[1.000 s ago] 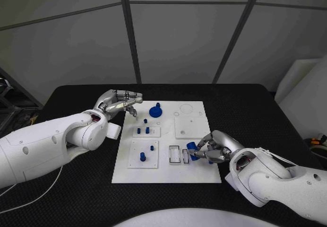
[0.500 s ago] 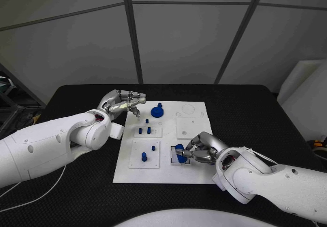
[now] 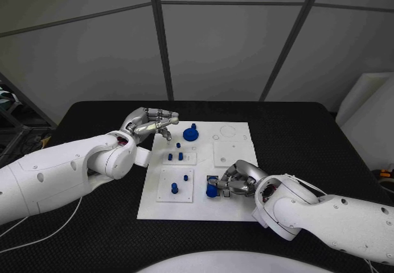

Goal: Assemble the parts on the task board

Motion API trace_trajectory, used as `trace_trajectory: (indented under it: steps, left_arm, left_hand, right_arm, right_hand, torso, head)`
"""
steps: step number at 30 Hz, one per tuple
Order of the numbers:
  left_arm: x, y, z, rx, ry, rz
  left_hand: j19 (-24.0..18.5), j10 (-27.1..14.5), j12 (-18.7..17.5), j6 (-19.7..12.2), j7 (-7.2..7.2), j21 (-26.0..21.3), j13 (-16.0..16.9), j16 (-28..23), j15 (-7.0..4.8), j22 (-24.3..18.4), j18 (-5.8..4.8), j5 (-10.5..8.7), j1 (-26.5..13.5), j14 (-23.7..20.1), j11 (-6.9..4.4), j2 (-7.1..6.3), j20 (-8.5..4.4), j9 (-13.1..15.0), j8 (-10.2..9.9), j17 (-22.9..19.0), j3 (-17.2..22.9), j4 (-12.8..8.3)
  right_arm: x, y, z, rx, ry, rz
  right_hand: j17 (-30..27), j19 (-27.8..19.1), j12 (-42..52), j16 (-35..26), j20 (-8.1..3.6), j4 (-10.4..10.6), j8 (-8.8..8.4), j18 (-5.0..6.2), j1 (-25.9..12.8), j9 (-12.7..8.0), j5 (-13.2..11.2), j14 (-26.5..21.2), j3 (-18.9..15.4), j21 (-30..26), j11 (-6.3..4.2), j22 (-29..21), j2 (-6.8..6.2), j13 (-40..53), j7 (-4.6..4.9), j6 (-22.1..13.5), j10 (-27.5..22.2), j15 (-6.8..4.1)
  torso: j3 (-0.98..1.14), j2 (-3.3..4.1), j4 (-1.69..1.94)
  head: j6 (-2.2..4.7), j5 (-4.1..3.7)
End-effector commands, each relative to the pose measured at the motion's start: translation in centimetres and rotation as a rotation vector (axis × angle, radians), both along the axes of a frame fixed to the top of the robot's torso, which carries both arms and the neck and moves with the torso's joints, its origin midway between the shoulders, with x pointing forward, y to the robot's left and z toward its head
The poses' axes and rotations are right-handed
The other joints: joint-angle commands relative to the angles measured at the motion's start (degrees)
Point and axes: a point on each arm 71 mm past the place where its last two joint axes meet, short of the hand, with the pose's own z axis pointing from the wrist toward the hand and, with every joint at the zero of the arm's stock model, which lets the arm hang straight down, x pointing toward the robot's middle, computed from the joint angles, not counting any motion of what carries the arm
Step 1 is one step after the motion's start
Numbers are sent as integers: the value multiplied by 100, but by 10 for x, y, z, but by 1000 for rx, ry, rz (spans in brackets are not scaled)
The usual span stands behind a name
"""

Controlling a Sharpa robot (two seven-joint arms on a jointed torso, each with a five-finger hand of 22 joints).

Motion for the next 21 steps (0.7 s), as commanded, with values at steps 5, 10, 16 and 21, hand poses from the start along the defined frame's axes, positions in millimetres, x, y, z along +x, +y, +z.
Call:
trace_trajectory:
  steps: [5, 10, 16, 21]
  left_arm:
    - [0, -1, 1, -8, 1, -12]
    - [0, 0, 1, -7, 2, -10]
    - [0, 1, 1, -5, 3, -8]
    - [1, 1, 1, -5, 4, -7]
  left_hand:
    - [41, -37, 30, 14, 10, -28, -6, 38, -24, -11, -98, 13, -27, -27, -11, 32, 1, -7, 18, -15, -42, -10]
    - [42, -40, 30, 13, 11, -28, -7, 38, -24, -11, -99, 13, -27, -27, -11, 32, 1, -8, 17, -16, -43, -9]
    - [42, -45, 29, 10, 12, -29, -8, 39, -23, -12, -99, 13, -28, -28, -10, 32, 1, -8, 16, -17, -44, -9]
    - [42, -45, 29, 10, 12, -29, -8, 39, -23, -12, -99, 13, -28, -28, -10, 32, 1, -8, 16, -17, -44, -9]
  right_arm:
    - [0, 1, -2, -19, -7, -8]
    - [-1, 0, 5, -6, -73, -4]
    - [-7, -6, 14, 10, -142, 21]
    - [-13, -6, 19, 15, -158, 80]
  right_hand:
    - [895, -22, -82, 12, -69, -1, 27, -27, -228, 114, -400, 478, -162, -17, -48, 158, -35, 25, 7, -38, -16, -53]
    - [913, -13, -76, 19, -71, -2, 41, -30, -240, 140, -448, 482, -178, -8, -51, 173, -49, 41, 5, -43, -8, -53]
    - [967, 14, -51, 42, -77, -14, 81, -39, -189, 187, -462, 494, -176, 20, -65, 214, -71, 78, -12, -22, 14, -62]
    - [1017, 35, -36, 64, -94, -48, 158, -46, 65, 292, -587, 505, -157, 42, -86, 250, -181, 124, -35, -22, 40, -81]
  torso:
    - [2, -3, 0]
    - [8, -4, -7]
    - [10, -2, -19]
    - [12, -3, -19]
  head:
    - [3, 11]
    - [7, 16]
    - [7, 23]
    - [8, 23]
